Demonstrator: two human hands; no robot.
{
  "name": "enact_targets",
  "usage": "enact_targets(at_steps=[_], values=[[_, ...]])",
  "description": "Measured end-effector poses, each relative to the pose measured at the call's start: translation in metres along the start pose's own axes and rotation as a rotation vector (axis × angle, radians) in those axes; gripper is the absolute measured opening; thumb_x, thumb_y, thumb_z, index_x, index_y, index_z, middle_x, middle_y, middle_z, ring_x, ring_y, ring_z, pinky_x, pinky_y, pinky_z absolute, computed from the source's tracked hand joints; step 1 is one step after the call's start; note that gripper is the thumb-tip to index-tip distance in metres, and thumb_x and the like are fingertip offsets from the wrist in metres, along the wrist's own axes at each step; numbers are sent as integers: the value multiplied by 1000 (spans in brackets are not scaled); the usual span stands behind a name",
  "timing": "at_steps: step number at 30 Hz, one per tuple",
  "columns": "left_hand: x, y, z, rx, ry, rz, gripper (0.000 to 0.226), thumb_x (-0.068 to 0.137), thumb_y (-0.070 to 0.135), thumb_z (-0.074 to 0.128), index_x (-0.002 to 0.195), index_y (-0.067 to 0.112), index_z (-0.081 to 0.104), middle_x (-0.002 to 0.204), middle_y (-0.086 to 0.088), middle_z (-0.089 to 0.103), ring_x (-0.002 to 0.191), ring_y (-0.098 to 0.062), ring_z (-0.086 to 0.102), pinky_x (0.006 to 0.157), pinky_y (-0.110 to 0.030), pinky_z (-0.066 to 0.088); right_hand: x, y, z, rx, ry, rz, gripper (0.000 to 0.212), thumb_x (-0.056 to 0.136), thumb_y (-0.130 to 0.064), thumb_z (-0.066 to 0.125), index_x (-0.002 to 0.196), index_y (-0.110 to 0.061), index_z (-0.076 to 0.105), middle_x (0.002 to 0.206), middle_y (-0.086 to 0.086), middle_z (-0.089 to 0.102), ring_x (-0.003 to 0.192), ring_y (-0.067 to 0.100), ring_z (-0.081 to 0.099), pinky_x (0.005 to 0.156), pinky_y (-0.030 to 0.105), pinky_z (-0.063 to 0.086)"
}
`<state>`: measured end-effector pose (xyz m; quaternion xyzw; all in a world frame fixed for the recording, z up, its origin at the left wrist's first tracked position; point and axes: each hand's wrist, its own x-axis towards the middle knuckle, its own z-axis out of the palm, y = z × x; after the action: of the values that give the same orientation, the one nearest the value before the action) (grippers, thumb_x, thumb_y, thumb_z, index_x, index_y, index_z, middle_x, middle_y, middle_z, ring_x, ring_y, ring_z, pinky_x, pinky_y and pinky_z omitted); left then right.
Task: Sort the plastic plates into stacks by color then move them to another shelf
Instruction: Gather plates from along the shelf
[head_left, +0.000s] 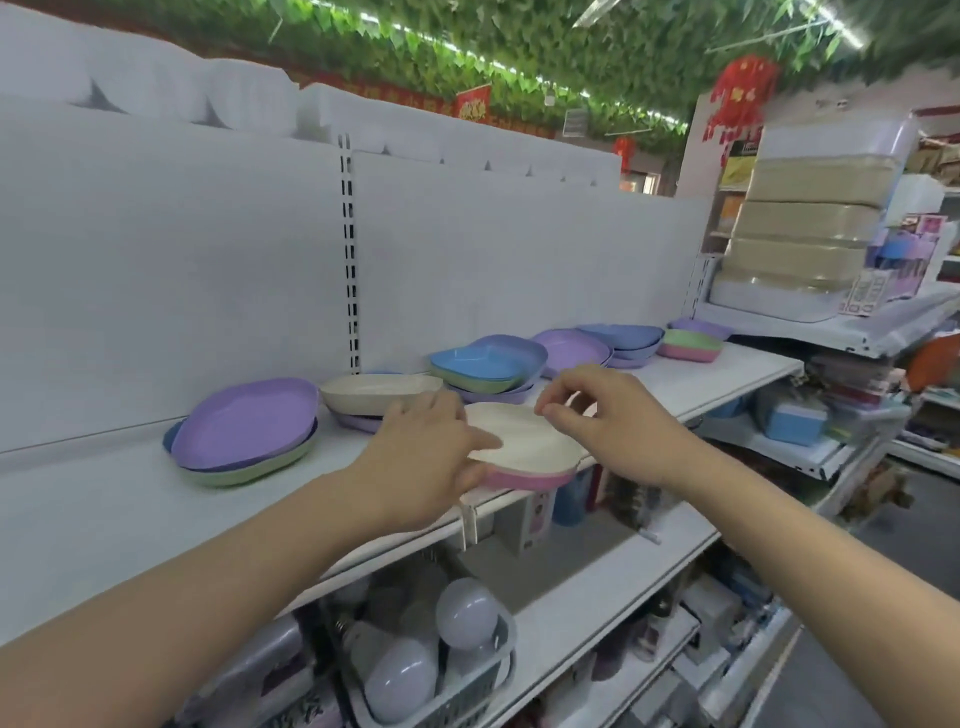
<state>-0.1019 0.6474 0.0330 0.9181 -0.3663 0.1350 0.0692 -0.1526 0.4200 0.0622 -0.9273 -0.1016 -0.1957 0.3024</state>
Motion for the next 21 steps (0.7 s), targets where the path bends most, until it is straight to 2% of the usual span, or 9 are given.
enact_targets(at_steps=[2,4,7,10,12,14,16,19,21], values=[[12,-1,7,46,0,62,24,101,51,47,114,45,67,104,10,44,111,-19,45,94,-44,39,27,12,2,5,6,-18,11,96,-21,64,90,-26,72,97,-12,71,83,7,63,73,15,49],[15,-2,7,43,28,90,21,98,47,52,102,40,72,99,12,44,102,-15,43,87,-42,39,52,22,10,24,10,-40,10,95,-20,65,90,-24,73,95,-11,71,83,8,63,75,18,49],[13,-1,-4,41,54,76,15,93,44,60,101,40,73,99,12,40,95,-9,33,82,-36,31,88,29,27,3,-57,-109,9,95,-22,65,89,-22,72,94,-11,71,79,3,61,72,17,47],[11,-4,-19,14,33,-7,16,90,46,65,103,40,72,100,14,37,95,-7,30,89,-36,35,129,24,40,-22,-146,-186,9,96,-24,66,90,-22,72,91,-13,70,71,-10,56,66,10,40],[8,-7,-28,-30,73,-65,19,89,49,68,106,42,73,97,15,37,94,-7,32,89,-34,36,153,18,49,-46,-233,-239,9,96,-28,65,93,-28,73,89,-15,68,73,-9,57,67,11,38],[-2,-11,-33,-33,151,-109,19,88,48,71,106,44,74,91,16,38,90,-8,35,83,-31,36,172,14,61,-115,-383,-303,14,97,-38,64,105,-33,74,89,-16,64,78,-3,58,70,17,39],[-15,-15,-42,-2,198,-129,16,87,49,72,102,48,73,83,17,43,81,-6,43,72,-28,41,183,12,73,-150,-548,-343,23,96,-50,64,112,-36,75,79,-17,61,71,-2,56,66,18,37],[-41,-10,-61,15,162,-197,12,88,52,70,100,51,72,78,27,50,72,5,50,60,-10,34,191,10,86,-133,-628,-444,28,92,-63,62,98,-41,78,65,-25,63,63,-4,57,63,19,41],[-57,1,-71,2,163,-308,9,91,58,62,96,54,68,77,26,54,66,2,54,54,-13,35,191,7,87,-78,-640,-514,28,94,-64,59,79,-47,74,62,-31,62,64,-7,58,63,18,40]])
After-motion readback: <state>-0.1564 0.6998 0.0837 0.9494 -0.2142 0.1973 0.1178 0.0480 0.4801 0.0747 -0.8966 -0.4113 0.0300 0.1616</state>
